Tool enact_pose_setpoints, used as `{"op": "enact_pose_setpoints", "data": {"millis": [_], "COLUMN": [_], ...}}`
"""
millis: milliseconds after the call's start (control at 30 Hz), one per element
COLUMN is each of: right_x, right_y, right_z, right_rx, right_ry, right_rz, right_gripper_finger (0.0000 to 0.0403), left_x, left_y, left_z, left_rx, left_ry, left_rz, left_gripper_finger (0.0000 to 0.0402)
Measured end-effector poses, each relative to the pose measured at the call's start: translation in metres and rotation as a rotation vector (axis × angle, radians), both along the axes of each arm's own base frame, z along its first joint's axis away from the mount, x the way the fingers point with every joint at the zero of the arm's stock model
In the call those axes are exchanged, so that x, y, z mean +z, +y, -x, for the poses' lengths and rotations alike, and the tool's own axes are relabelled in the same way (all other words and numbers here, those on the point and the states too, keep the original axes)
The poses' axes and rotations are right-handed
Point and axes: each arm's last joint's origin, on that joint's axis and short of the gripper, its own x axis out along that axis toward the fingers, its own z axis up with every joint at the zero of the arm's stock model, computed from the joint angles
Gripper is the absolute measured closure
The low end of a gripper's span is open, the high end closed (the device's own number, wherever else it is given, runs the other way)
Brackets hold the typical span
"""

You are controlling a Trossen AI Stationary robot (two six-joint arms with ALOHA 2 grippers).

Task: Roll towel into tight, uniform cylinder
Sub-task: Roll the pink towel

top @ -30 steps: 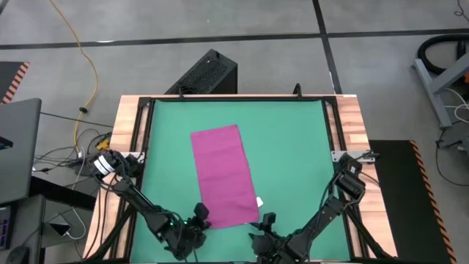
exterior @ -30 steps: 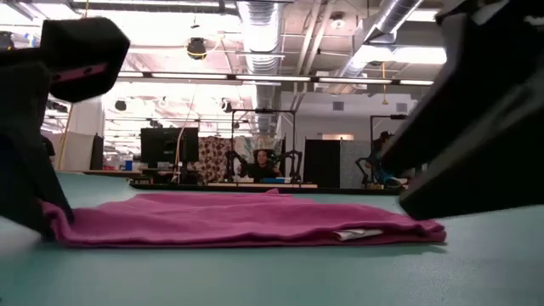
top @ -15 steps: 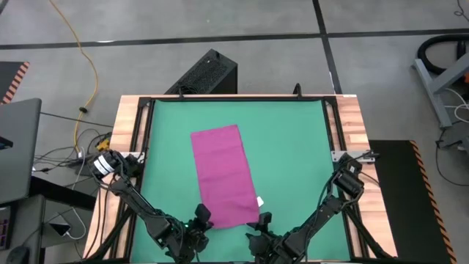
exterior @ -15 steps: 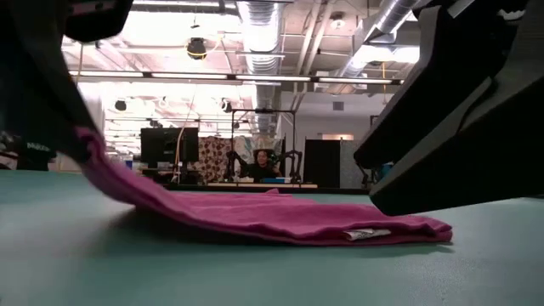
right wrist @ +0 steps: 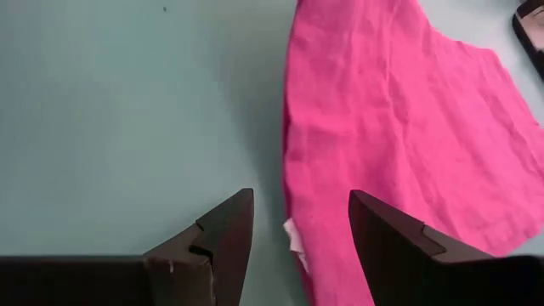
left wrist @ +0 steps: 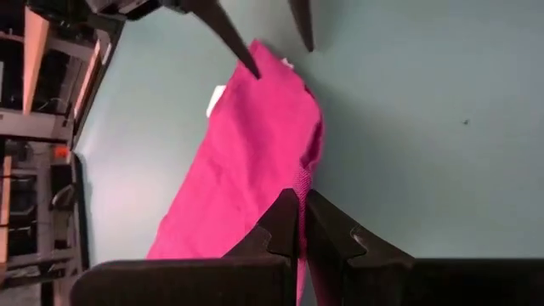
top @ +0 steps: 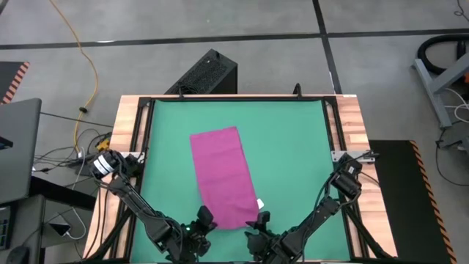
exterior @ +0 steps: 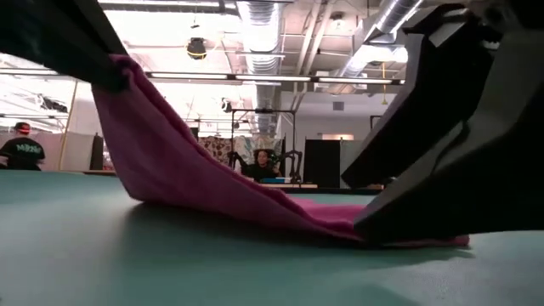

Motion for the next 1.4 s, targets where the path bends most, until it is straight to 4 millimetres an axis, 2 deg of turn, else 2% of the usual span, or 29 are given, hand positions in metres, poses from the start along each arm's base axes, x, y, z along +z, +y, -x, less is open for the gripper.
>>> {"op": "enact_pose_setpoints", "data": {"millis": [267, 567, 767, 1100, 1400], "right_x": [0.0, 0.0, 0.0, -0.001, -0.001], "right_y": [0.0, -0.01, -0.019, -0.011, -0.007], "right_z": [-0.001, -0.009, -0.017, -0.009, -0.004], "right_rx": [0.001, -0.03, -0.062, -0.037, -0.05], "right_ry": [-0.003, 0.0, -0.001, 0.003, -0.013], "right_rz": [-0.005, -0.003, -0.004, 0.002, -0.006], "right_gripper_finger": [0.0186, 0.0186, 0.0189, 0.0265, 0.0305], "left_x": [0.004, 0.032, 0.038, 0.034, 0.033], "left_y": [0.002, 0.007, 0.006, 0.009, 0.01], "left_z": [0.0, 0.006, 0.01, 0.016, 0.016], "left_rx": [0.028, 0.042, 0.038, 0.082, 0.101], "left_ry": [-0.025, -0.092, -0.101, -0.065, -0.065], "left_rz": [-0.047, -0.003, 0.018, 0.023, 0.039], "left_gripper_finger": [0.0401, 0.0401, 0.0401, 0.0401, 0.0401]}}
